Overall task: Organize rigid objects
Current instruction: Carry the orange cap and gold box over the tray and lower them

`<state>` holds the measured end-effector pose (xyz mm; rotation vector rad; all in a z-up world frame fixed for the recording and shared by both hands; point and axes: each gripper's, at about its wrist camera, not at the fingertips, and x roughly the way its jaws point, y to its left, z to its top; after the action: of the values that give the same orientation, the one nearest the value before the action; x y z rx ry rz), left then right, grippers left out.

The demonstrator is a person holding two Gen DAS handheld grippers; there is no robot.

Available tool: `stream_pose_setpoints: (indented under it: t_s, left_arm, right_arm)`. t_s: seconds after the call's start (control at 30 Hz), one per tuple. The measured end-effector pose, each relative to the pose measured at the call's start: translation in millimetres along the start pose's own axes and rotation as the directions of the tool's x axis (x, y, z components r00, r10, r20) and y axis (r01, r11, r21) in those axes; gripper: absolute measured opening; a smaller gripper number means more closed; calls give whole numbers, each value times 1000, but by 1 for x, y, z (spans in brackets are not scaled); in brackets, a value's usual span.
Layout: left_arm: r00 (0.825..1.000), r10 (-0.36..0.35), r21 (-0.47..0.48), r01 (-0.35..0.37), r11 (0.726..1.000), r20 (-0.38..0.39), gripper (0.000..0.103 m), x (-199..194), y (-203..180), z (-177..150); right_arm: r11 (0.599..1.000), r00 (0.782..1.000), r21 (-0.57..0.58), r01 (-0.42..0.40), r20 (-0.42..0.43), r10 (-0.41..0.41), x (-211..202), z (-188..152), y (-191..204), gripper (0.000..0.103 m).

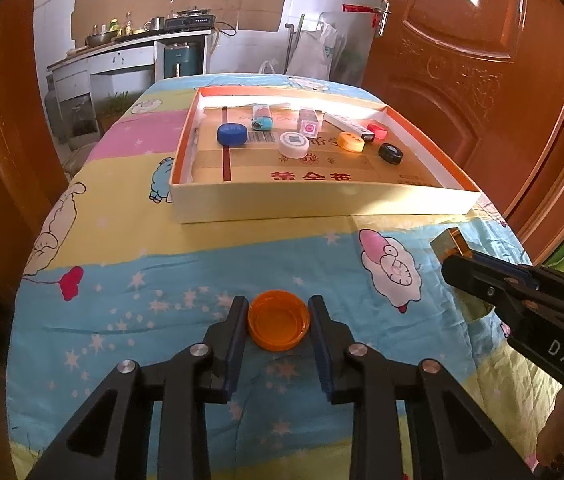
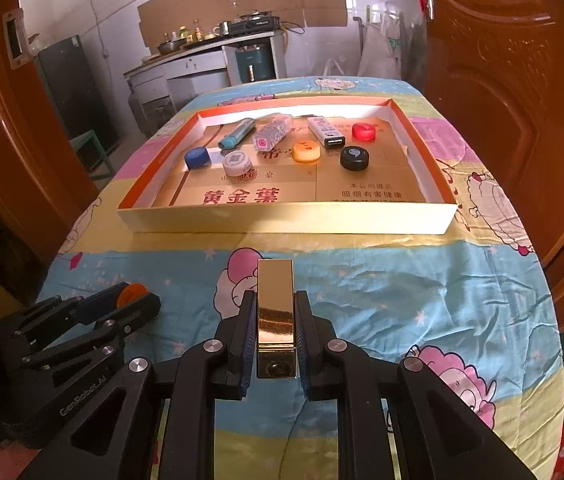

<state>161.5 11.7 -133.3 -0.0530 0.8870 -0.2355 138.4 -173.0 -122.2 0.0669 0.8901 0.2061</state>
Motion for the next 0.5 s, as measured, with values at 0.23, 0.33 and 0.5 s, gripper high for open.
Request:
stream_pose_setpoints:
  t_s: [0.23,0.33,0.5]
  left_arm:
    - [999,-11,11,10,1000,41,31,-19,-6,8]
    - [998,-15,19,14,1000,58,31,-27,-9,15]
    - [995,-24,22,22,1000,96,31,-39,-16,31]
  right_arm:
    - [1000,1000,5,-4,21,4,-8,3,-3,18]
    - [1000,999,8,-7,31,7,-13,6,-5,18]
    - [1000,999,6,-8,52,7,-22,13,-8,18]
